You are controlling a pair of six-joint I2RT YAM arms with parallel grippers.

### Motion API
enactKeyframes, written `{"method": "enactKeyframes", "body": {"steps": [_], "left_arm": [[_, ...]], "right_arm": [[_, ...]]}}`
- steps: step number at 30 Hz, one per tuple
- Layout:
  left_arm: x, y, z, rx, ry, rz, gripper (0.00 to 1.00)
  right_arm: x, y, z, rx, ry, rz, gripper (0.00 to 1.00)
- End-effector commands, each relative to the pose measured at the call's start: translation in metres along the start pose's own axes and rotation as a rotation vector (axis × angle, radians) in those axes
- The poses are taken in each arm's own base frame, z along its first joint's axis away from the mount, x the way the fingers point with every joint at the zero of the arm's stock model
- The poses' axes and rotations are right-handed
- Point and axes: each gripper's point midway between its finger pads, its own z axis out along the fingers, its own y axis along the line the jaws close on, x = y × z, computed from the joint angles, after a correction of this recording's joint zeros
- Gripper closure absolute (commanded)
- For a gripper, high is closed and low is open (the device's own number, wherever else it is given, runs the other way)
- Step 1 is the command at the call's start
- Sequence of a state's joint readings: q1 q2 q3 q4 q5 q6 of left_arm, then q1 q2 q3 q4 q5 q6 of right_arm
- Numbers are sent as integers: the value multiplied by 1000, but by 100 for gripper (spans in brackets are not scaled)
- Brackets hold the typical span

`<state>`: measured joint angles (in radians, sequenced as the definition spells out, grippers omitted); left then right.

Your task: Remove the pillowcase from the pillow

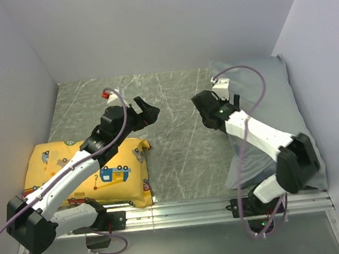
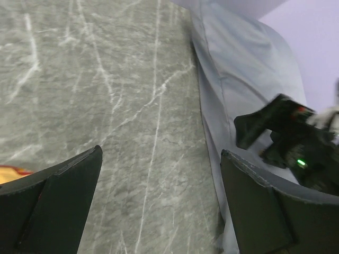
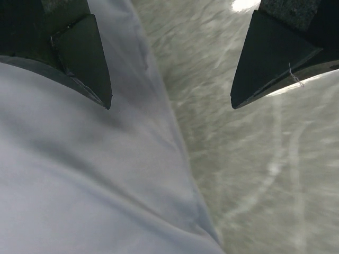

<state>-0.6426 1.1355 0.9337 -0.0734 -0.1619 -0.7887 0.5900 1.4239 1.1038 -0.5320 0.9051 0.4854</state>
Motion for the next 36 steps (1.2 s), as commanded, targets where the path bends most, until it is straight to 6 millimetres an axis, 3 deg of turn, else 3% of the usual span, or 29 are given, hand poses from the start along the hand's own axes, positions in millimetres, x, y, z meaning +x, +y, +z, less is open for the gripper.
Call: {"method": "enactKeyframes", "body": {"steps": [1, 2, 3, 9, 13, 14, 16, 17, 18, 19, 22, 25, 27, 29, 30, 31, 32, 35, 36], "left_arm": [[-13, 3, -13, 5, -49, -78, 1], [-10, 7, -18, 3, -48, -81, 1], [-7, 8, -21, 8, -44, -87, 1], [11, 25, -27, -4, -12, -93, 1], [17, 27, -25, 1, 9, -97, 1], [16, 26, -26, 3, 11, -94, 1], [16, 26, -27, 2, 12, -90, 3], [13, 25, -29, 4, 6, -88, 6], [11, 25, -31, 3, 0, -88, 8], [8, 26, -33, 2, -11, -87, 10], [0, 26, -38, 4, -37, -84, 21], [-7, 26, -41, -1, -57, -81, 32], [-12, 26, -42, -7, -73, -84, 36], [-16, 25, -43, -3, -89, -89, 39], [-19, 24, -44, -1, -96, -92, 39], [-21, 21, -44, 5, -102, -91, 40], [-22, 21, -44, 3, -104, -90, 41], [-24, 19, -43, 9, -108, -90, 41], [-26, 17, -42, 17, -112, -89, 41]], "right_arm": [[7, -14, 26, 145, 57, -131, 0], [-1, -19, 30, 203, 38, -136, 0], [8, -18, 39, 244, 58, -191, 0], [7, -40, 66, 493, 39, -322, 0], [18, -46, 86, 549, 71, -361, 0], [24, -46, 92, 552, 86, -375, 4], [27, -45, 99, 543, 104, -377, 17], [26, -44, 99, 538, 105, -373, 47], [24, -42, 99, 529, 104, -368, 68], [22, -38, 99, 503, 112, -349, 97], [5, -23, 90, 416, 103, -303, 100], [-34, 10, 62, 263, 31, -261, 100], [-60, 42, 30, 100, -19, -242, 100], [-96, 81, -14, -101, -91, -219, 100], [-106, 90, -29, -159, -105, -212, 100], [-130, 98, -50, -227, -143, -168, 100], [-145, 111, -78, -345, -165, -144, 100], [-162, 114, -110, -493, -197, -73, 100], [-169, 112, -112, -510, -216, -35, 100]]}}
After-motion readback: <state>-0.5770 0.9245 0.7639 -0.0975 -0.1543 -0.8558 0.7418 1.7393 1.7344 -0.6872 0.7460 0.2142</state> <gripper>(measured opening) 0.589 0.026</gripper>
